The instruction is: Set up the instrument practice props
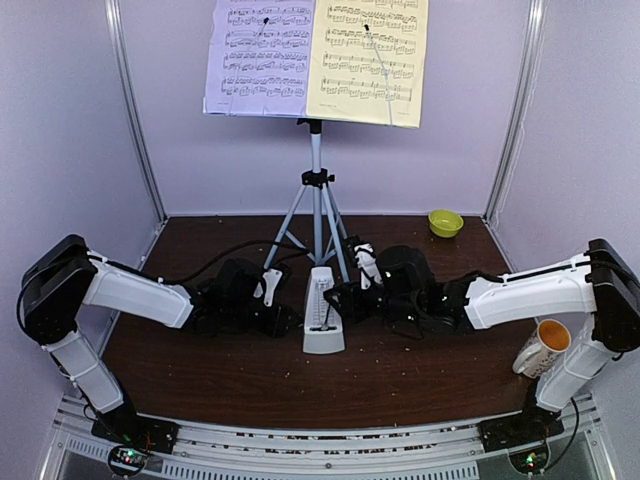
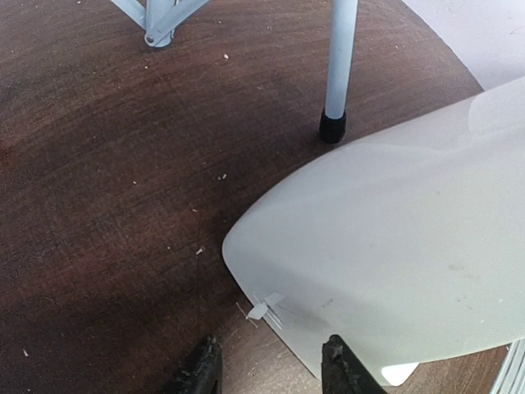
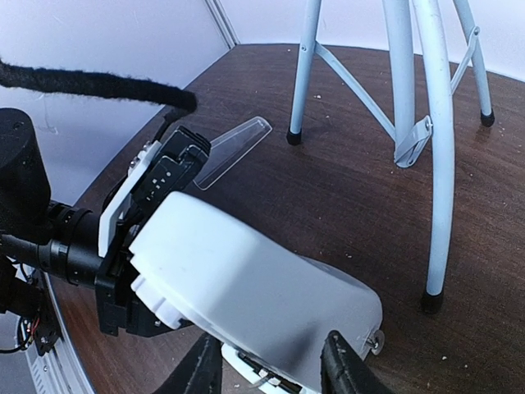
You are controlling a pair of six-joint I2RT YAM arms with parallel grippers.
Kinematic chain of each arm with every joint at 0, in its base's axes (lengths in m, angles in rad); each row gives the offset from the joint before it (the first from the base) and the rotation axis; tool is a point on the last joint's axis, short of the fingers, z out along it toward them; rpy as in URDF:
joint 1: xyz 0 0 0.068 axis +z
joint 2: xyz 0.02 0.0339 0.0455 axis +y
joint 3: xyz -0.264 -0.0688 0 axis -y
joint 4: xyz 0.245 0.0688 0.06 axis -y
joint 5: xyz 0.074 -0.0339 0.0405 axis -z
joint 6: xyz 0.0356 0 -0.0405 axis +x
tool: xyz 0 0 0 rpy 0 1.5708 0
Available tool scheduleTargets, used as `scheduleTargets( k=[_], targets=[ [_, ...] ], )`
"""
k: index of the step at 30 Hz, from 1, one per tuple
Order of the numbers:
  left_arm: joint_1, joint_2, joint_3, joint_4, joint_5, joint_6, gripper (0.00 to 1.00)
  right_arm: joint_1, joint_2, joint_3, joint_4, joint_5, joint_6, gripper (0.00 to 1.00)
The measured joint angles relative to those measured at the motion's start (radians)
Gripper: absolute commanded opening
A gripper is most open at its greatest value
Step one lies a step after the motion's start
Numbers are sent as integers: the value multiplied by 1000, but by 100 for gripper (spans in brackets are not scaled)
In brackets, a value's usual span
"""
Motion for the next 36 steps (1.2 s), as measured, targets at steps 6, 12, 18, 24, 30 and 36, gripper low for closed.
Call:
scheduleTargets(
  k=[6,12,18,24,30,36],
  targets=[
    [0,0,0,-2,-10,5,44,0,-2,-2,-1,0,1,49],
    [0,-7,2,-3,-25,6,47,0,-16,-11,-1,2,3,61],
    [0,-21,13,-3,-44,7,49,0,-26,-11,-11,13,3,62],
    [0,-56,13,-15,-66,10,52,-1,-64,-27,-44,55,1,62],
    [13,-114,11,-64,-92,20,55,-44,-118,-98,-69,85,-2,62],
    [106,-231,-19,-97,-107,20,56,-123,-125,-160,-124,97,-6,63]
  ],
)
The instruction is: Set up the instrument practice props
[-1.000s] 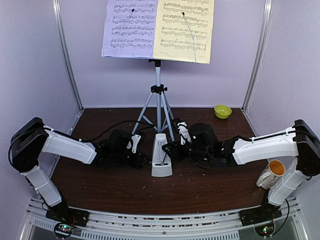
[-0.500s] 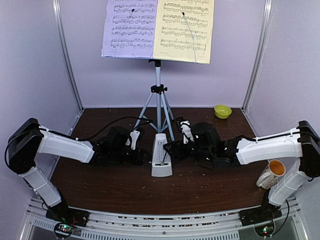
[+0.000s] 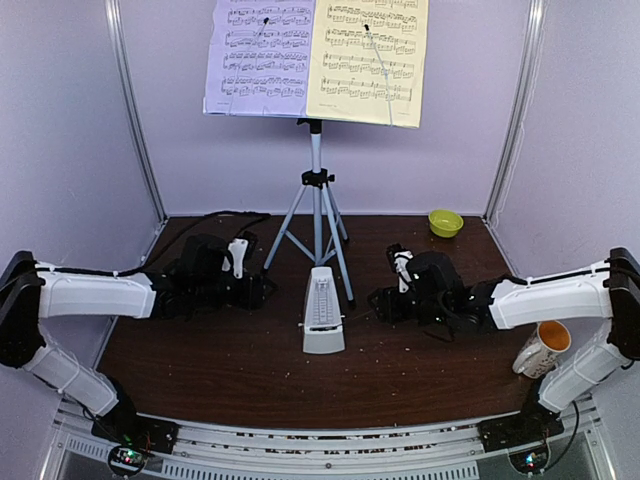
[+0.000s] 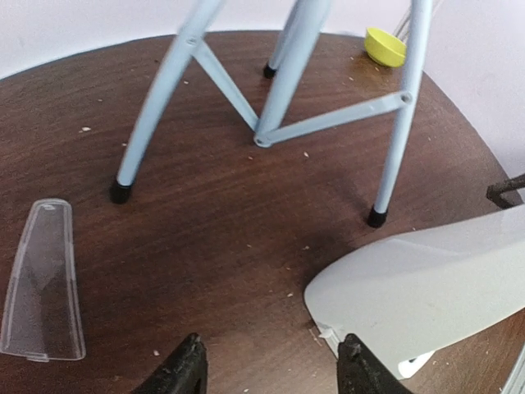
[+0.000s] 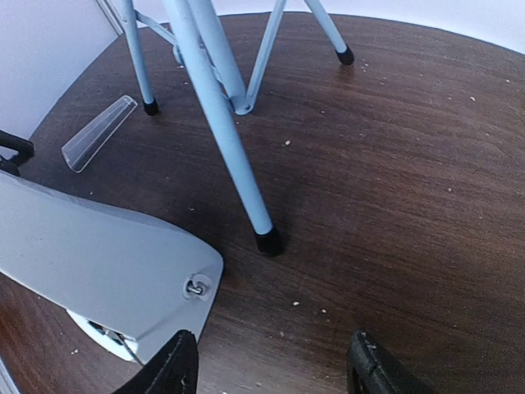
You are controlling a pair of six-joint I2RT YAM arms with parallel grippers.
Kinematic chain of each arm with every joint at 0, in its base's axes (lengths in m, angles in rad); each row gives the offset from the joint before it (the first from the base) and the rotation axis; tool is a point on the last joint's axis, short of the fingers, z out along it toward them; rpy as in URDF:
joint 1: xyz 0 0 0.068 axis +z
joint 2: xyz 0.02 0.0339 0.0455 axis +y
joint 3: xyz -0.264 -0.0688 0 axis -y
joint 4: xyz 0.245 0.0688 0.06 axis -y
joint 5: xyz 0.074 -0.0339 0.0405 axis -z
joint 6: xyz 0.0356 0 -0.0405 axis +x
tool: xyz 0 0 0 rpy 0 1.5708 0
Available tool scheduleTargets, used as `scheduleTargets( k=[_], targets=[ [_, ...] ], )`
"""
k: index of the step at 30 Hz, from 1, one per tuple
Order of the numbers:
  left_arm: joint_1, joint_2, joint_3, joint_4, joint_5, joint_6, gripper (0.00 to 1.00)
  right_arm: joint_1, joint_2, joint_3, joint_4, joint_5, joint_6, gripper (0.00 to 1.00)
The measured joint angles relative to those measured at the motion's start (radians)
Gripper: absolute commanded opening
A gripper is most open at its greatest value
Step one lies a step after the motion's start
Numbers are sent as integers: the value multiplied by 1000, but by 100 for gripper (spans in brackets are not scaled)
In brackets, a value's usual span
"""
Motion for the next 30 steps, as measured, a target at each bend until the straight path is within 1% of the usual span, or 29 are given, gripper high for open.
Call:
scheduleTargets(
  k=[3,6,11,18,21,23,24,25,26,27,28,30],
  targets=[
    [66,-55,-14,-26,-1,-1,56,-26,-36,-13,-35,0,-6,66],
    [145,-111,-35,-48,1,-6,57,-53,-113,-13,-73,-3,-18,70],
    [272,-203,-50,-113,-3,-15,58,-156,-255,0,-126,-22,-43,74],
    [360,-285,-19,-222,0,3,60,-303,-355,70,-192,-103,-74,78],
    [381,-289,37,-277,-1,21,64,-357,-391,89,-212,-137,-84,81],
    [386,-288,84,-313,0,34,66,-399,-415,93,-219,-164,-86,85],
    [386,-287,114,-333,0,42,71,-423,-427,95,-223,-179,-89,87],
    [386,-286,137,-344,0,47,78,-446,-434,97,-227,-190,-90,90],
    [386,-283,162,-357,0,53,89,-462,-438,101,-232,-201,-92,93],
    [386,-282,181,-365,0,59,96,-479,-438,107,-238,-211,-95,97],
    [386,-282,199,-375,-2,61,98,-491,-439,111,-240,-220,-98,100],
    [386,-284,220,-385,-6,66,98,-512,-441,114,-248,-235,-104,100]
  ],
)
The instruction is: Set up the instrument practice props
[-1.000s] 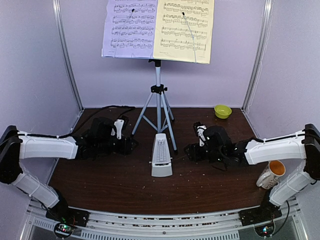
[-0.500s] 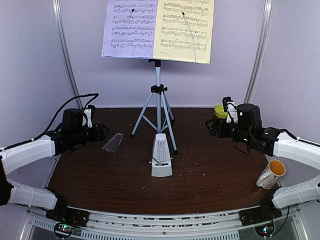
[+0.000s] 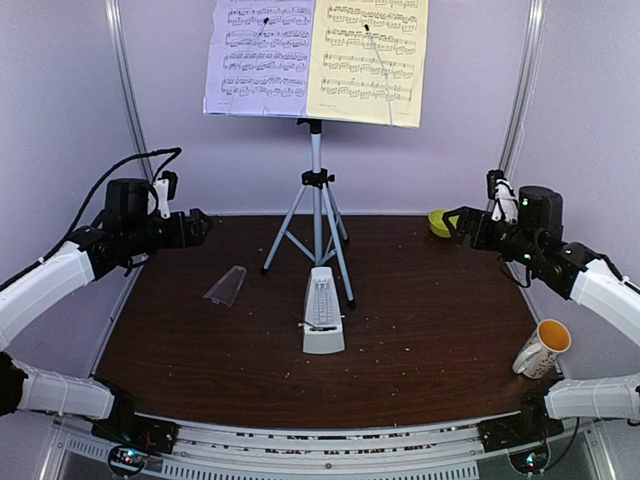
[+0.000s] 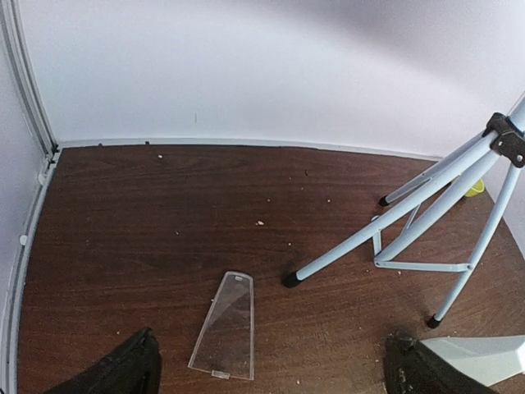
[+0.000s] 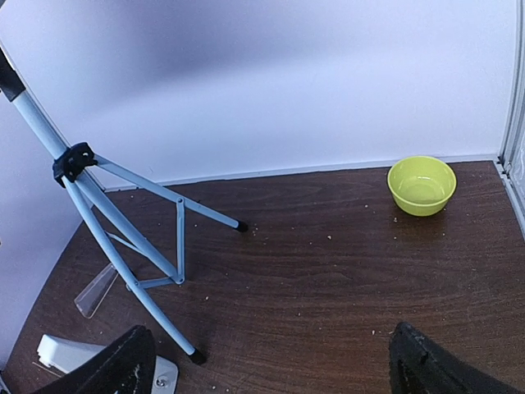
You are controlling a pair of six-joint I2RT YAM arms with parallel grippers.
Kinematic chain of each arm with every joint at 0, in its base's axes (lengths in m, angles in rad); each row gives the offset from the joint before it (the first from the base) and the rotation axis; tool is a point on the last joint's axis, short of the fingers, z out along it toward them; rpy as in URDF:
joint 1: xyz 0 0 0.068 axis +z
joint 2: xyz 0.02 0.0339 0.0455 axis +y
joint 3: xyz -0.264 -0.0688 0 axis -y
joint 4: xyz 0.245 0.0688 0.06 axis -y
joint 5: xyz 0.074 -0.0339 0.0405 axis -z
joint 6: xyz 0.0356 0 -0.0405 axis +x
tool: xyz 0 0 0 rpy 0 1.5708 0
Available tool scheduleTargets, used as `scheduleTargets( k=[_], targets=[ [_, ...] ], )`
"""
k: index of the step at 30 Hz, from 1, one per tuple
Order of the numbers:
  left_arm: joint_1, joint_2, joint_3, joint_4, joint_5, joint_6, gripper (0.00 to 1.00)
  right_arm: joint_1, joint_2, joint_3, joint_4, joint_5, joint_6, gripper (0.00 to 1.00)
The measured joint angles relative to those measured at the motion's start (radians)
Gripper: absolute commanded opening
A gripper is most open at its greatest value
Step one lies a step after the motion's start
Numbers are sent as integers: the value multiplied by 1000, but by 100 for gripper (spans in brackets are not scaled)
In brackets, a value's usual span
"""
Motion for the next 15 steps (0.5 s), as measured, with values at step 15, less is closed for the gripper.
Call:
scheduleTargets(
  k=[15],
  targets=[
    [146,-142,1,-133,-4,-21,98,-82,-46,-98,-9,-72,38,100]
  ],
)
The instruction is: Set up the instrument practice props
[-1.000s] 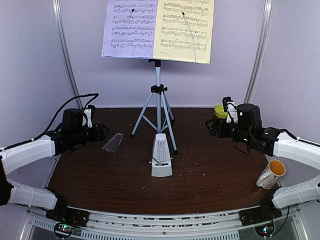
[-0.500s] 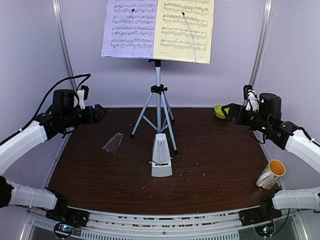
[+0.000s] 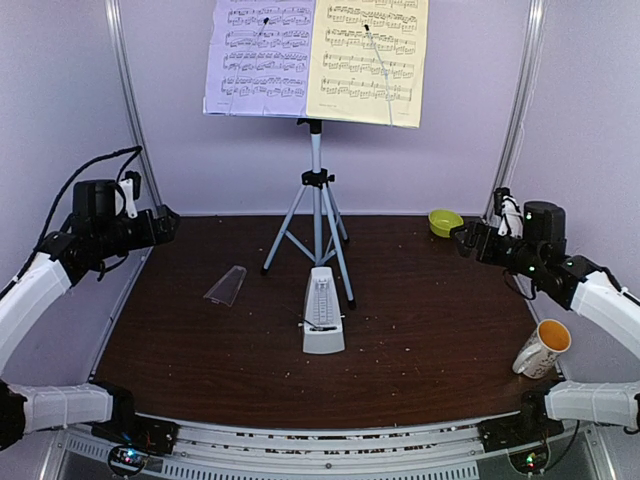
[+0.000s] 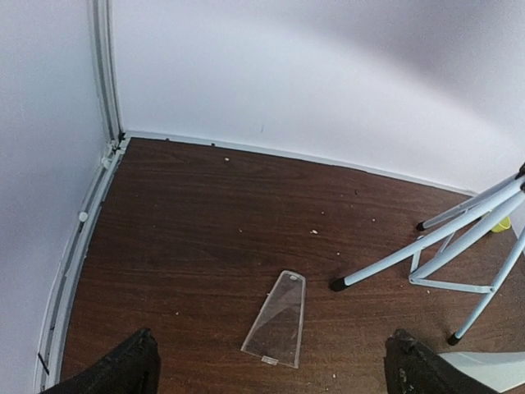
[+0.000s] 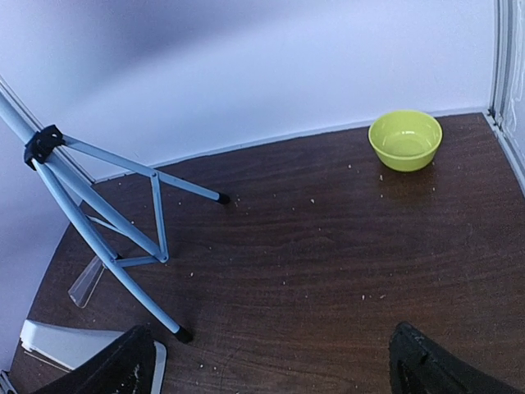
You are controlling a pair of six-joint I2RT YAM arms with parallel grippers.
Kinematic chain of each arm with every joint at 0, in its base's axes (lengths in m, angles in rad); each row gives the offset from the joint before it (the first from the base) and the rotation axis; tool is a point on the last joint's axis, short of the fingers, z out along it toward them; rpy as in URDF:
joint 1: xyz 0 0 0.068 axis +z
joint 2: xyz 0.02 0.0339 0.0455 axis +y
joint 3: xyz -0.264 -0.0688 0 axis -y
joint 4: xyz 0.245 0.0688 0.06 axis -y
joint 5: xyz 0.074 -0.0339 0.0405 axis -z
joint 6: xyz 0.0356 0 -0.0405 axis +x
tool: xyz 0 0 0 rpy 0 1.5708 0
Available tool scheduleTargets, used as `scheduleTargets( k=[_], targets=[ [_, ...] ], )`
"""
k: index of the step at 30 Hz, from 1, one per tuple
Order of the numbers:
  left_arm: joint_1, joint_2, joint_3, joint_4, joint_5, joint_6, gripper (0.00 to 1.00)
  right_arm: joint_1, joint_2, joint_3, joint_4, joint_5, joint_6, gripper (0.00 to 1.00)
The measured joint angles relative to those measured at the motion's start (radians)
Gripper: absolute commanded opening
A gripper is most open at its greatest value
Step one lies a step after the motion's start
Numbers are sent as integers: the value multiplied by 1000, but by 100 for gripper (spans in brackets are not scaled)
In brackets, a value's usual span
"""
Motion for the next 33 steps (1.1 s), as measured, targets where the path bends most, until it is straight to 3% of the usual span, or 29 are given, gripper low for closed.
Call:
scheduleTargets(
  k=[8,33],
  targets=[
    [104,-12,-96,-36,68,-58,98,-23,8,-66,17,-14,28,100],
    [108,134,-141,-28,106,-119,98,-53,2,-149,50,-28,39,100]
  ],
)
